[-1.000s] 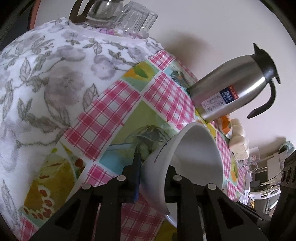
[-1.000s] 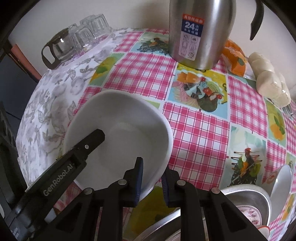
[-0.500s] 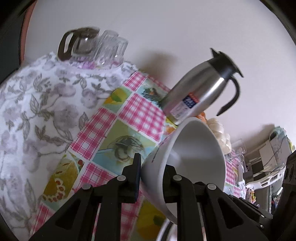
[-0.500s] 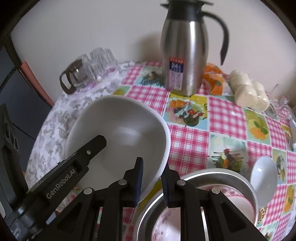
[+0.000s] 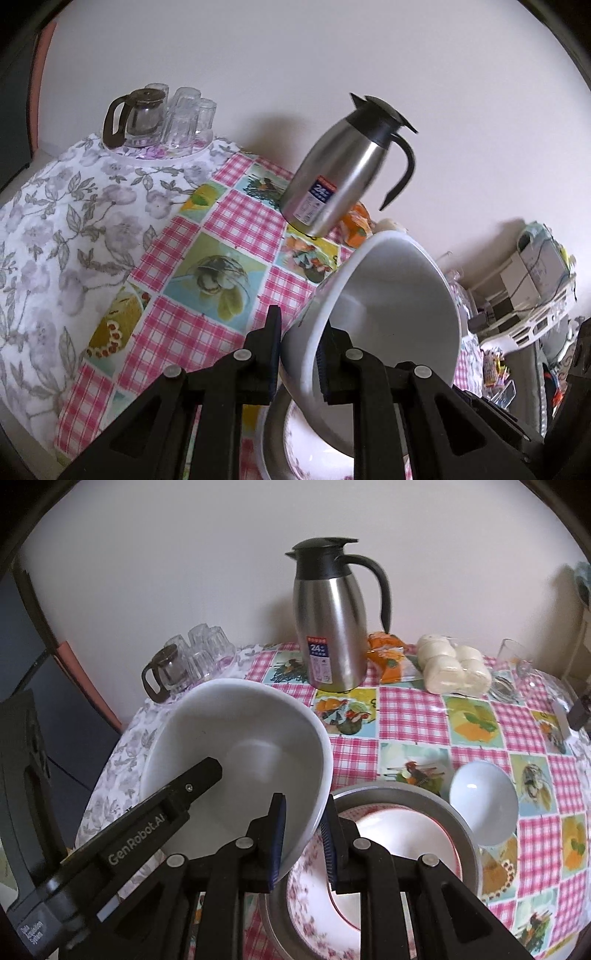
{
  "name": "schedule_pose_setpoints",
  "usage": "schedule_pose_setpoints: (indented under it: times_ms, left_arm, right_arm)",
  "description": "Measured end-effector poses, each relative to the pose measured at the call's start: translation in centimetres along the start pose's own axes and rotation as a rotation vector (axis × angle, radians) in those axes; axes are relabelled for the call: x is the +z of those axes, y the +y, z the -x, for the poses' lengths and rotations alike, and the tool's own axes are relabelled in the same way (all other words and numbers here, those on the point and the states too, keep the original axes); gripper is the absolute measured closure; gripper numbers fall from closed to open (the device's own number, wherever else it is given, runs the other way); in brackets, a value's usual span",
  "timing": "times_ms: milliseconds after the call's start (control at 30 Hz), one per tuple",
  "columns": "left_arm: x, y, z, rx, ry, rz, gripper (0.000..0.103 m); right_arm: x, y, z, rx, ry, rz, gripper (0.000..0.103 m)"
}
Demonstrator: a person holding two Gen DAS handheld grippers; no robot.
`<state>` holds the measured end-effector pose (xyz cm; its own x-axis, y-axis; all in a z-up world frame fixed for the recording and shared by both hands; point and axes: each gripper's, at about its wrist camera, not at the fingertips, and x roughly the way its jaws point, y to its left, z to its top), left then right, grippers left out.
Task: Organize plates and bowls
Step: 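Lift the white square bowl with both tools over the steel basin, then lower the white square bowl into the red-rimmed bowl with both tools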
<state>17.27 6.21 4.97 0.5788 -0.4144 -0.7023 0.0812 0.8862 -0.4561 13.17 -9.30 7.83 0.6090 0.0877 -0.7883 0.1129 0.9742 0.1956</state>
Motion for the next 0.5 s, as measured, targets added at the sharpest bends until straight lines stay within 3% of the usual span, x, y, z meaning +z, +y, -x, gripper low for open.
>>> schedule_pose_setpoints:
  times_ms: [500]
  left_arm:
    - [-4.6,-5.0,0.6,0.039,0.046,-0.124,0.085]
  right_arm:
    - [-3.9,-4.9,3.6,0.007,-0.069,-0.113,0.082]
